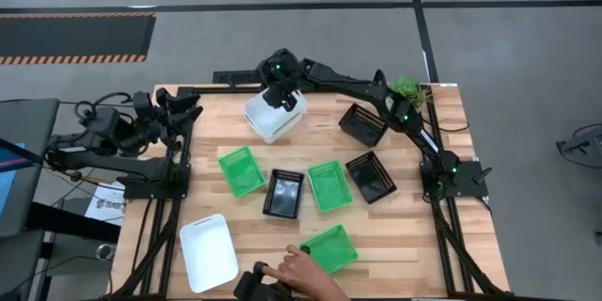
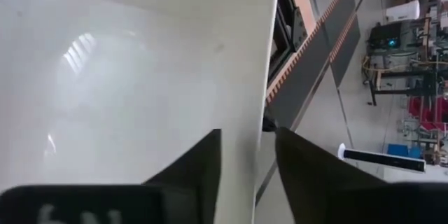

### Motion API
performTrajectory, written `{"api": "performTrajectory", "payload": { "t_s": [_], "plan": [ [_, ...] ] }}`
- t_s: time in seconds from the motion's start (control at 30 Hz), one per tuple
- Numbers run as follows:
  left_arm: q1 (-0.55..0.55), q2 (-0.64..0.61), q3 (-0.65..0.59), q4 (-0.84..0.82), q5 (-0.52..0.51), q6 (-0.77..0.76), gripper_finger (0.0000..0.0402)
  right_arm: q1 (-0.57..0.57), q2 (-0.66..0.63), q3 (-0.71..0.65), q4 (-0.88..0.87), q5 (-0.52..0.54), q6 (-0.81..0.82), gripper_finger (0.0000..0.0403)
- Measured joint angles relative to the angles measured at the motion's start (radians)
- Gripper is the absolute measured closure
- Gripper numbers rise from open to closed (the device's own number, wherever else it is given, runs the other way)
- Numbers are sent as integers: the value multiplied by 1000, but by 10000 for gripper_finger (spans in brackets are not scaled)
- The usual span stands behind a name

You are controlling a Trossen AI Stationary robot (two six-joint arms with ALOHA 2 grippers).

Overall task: Stack baskets by color
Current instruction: Stack the bottom right white bin on the top white bin

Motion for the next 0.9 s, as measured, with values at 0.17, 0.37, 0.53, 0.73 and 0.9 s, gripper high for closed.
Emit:
{"api": "performTrajectory", "payload": {
  "t_s": [0.17,0.37,0.53,0.73,0.9],
  "plan": [
    [0,0,0,-1,0,0,178,8,-4,-1,29,78,31,184],
    [0,0,0,-2,0,1,178,11,-60,18,15,130,185,164],
    [0,0,0,-17,0,1,178,17,-143,26,-159,90,358,163],
    [0,0,0,-27,3,1,178,20,-152,24,-385,44,444,163],
    [0,0,0,-34,3,1,178,19,-114,23,-503,-28,441,163]
  ]
}}
